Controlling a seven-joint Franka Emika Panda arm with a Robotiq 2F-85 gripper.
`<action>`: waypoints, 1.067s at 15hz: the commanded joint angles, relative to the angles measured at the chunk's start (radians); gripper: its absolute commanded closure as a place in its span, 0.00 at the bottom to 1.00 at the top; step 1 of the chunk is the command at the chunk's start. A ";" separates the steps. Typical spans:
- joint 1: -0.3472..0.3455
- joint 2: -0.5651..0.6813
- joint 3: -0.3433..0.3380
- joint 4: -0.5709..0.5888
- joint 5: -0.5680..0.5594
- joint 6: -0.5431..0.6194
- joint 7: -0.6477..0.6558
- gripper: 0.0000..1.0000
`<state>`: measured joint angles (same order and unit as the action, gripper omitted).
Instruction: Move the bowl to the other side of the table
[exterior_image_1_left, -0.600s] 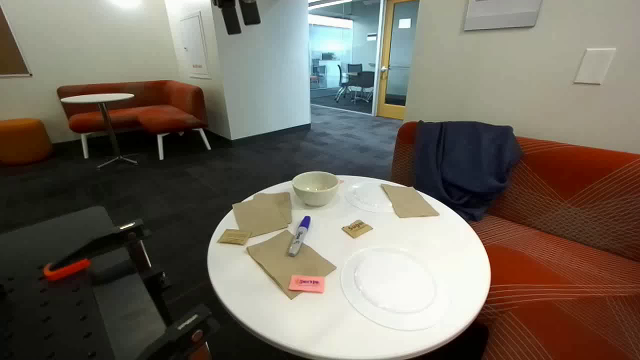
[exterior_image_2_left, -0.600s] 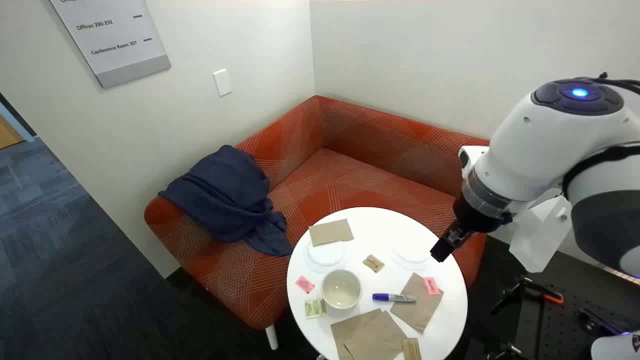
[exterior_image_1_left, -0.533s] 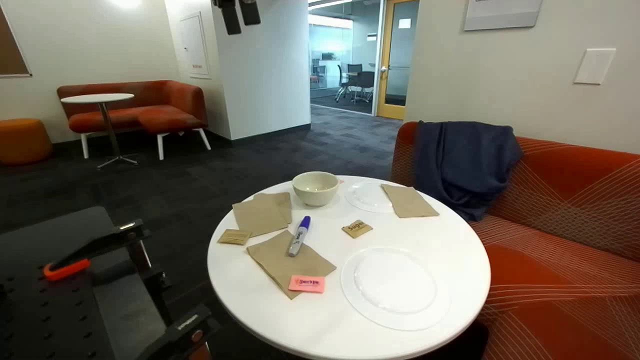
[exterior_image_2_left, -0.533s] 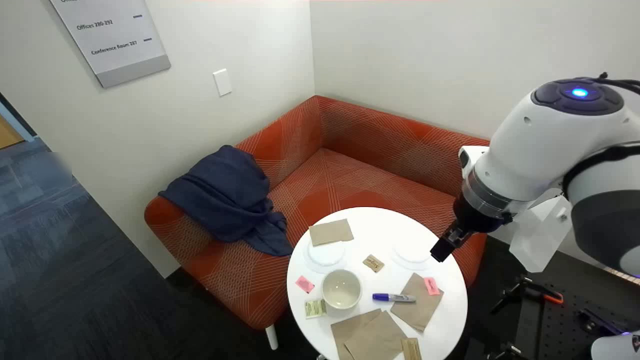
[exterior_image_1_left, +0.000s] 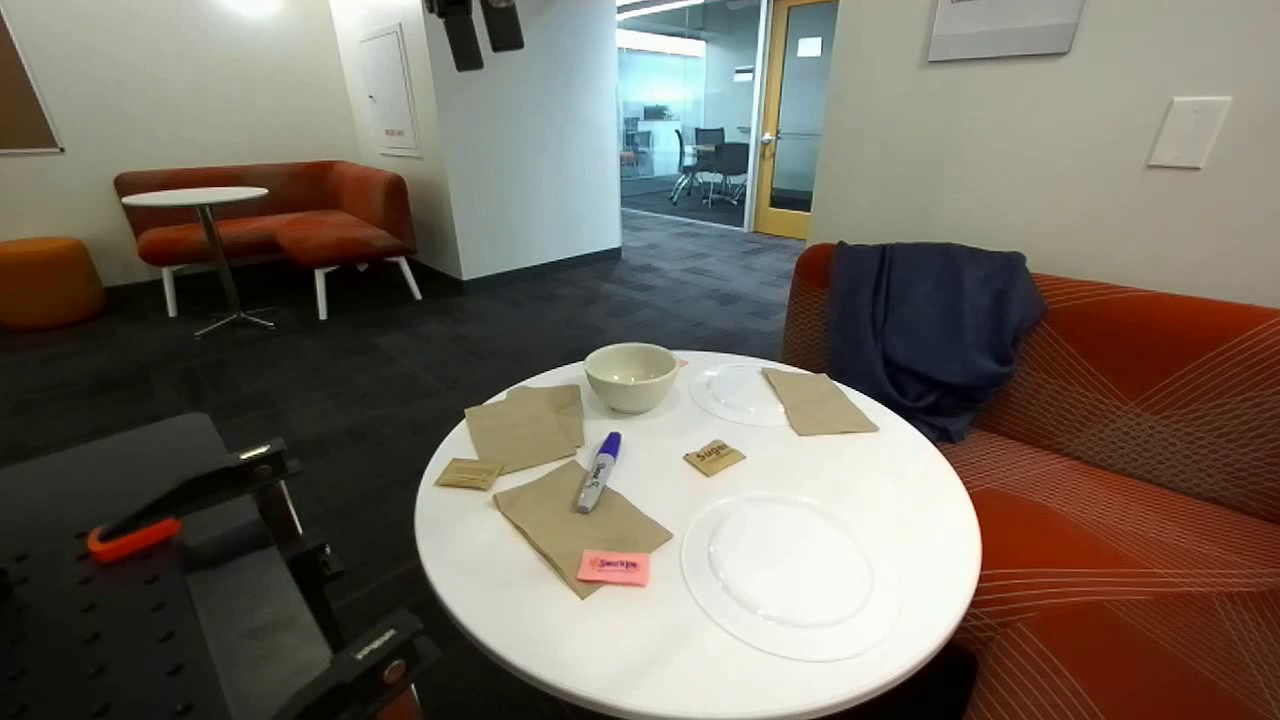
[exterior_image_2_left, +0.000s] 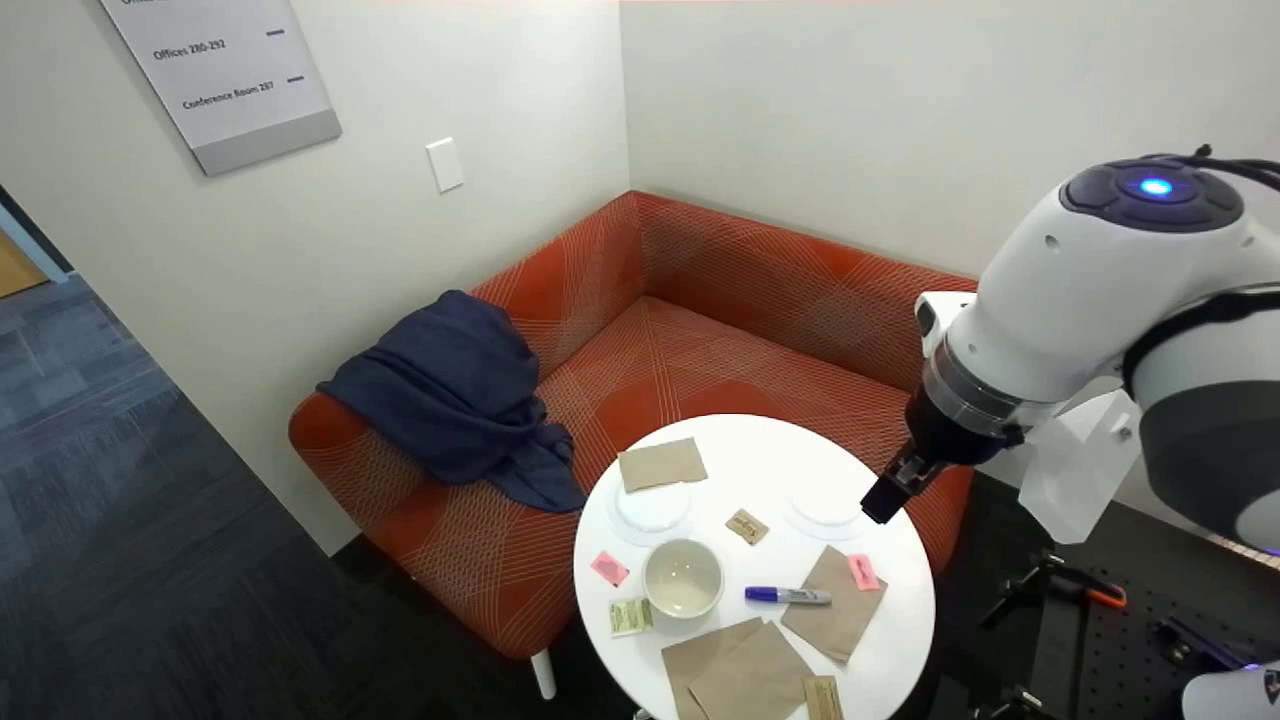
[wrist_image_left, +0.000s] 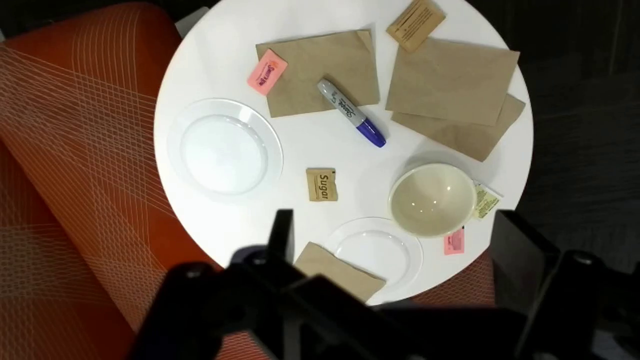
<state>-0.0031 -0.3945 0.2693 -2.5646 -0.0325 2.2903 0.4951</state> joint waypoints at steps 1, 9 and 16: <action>0.010 0.065 -0.030 0.025 -0.028 0.059 -0.047 0.00; 0.029 0.276 -0.106 0.107 0.016 0.206 -0.208 0.00; 0.053 0.490 -0.139 0.236 0.030 0.227 -0.273 0.00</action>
<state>0.0275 0.0011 0.1557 -2.4004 -0.0299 2.5054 0.2661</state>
